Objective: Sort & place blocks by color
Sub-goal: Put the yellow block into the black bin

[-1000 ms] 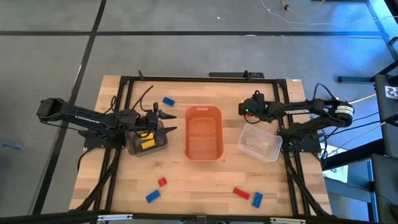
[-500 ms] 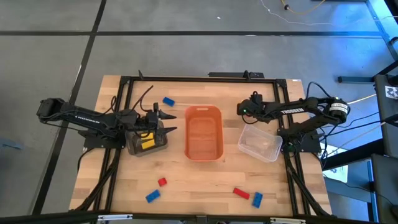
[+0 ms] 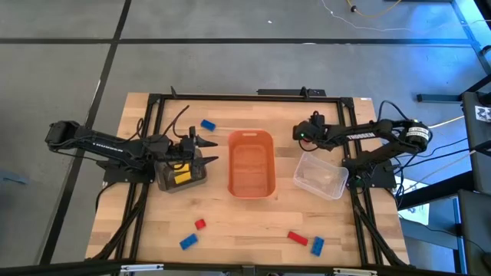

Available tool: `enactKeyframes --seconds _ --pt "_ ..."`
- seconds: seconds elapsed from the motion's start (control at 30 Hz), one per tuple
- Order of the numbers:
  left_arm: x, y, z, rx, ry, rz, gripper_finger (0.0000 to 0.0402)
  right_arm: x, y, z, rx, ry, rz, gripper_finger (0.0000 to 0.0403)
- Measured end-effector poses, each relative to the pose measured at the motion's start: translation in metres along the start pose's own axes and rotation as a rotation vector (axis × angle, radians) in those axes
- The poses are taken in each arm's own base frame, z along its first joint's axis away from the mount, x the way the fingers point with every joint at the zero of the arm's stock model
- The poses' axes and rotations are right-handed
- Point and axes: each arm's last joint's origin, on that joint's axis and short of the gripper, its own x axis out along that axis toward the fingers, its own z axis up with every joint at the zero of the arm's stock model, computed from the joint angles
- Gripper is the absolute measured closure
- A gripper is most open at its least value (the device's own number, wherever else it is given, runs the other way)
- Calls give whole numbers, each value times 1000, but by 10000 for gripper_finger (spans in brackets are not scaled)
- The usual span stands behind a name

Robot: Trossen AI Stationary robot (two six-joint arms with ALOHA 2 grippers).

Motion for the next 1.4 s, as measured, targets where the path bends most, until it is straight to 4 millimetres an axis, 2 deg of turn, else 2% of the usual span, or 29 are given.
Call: enactKeyframes --seconds 0.2,0.33,0.43,0.6,0.73,0.83,0.93,1.13,1.4 --pt "0 0 0 -1 0 0 185 1 -1 1 -19 5 -1 379" --pt "0 0 0 -1 4 0 185 -1 -1 3 -90 -10 -4 379" --pt "0 0 0 -1 4 0 185 -11 -1 7 -136 -38 31 379" --pt "0 0 0 -1 4 0 185 -50 0 18 -141 -173 185 379" --pt "0 0 0 -1 4 0 185 -90 5 25 -142 -277 434 379" --pt "0 0 0 5 4 0 185 -116 15 24 -149 -343 641 379" --pt "1 -2 -2 66 13 -3 185 -131 25 18 -164 -374 771 379" --pt "4 -14 -7 275 60 64 178 -130 43 -1 -193 -318 856 379" --pt "18 -36 1 512 119 218 147 -132 68 -6 -167 -302 1099 379"
